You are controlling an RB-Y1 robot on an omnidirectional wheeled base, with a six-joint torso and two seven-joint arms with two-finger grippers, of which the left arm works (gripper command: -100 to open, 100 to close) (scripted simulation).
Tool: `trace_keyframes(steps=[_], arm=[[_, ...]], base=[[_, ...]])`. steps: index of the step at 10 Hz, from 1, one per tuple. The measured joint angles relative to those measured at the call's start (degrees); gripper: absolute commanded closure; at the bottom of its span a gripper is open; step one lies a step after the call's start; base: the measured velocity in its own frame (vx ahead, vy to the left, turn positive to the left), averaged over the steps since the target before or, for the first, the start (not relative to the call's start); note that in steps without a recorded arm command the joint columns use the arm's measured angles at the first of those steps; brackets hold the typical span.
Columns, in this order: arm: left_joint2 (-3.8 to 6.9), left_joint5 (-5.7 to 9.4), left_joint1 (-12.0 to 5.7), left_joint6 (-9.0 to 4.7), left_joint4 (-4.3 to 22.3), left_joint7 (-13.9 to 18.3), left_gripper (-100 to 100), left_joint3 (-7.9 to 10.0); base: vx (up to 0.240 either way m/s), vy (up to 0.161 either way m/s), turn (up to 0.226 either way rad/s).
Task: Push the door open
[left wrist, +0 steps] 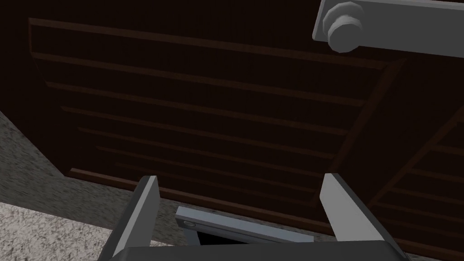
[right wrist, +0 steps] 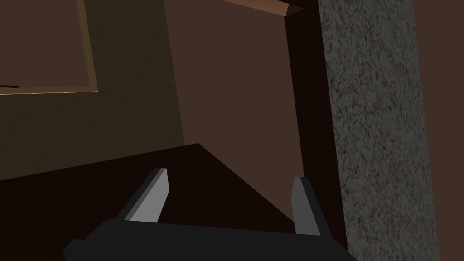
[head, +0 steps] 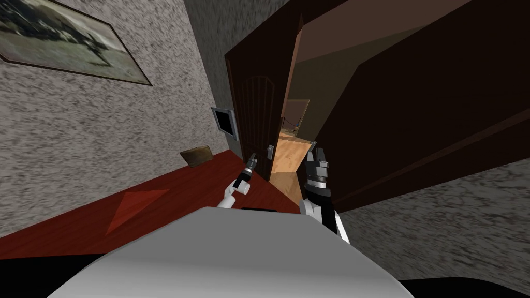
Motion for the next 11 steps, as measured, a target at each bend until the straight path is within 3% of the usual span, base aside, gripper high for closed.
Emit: trace_keyframes(steps=[4, 11], arm=[[-0.26, 1.03, -3.33, 0.27, 5.83, -0.65, -100, -1.92], [-1.95, 2.51, -9.14, 0.33, 15.99, -1.99, -100, -4.85]], base=[[0.074, 0.083, -0.092], [0.076, 0.076, -0.083]])
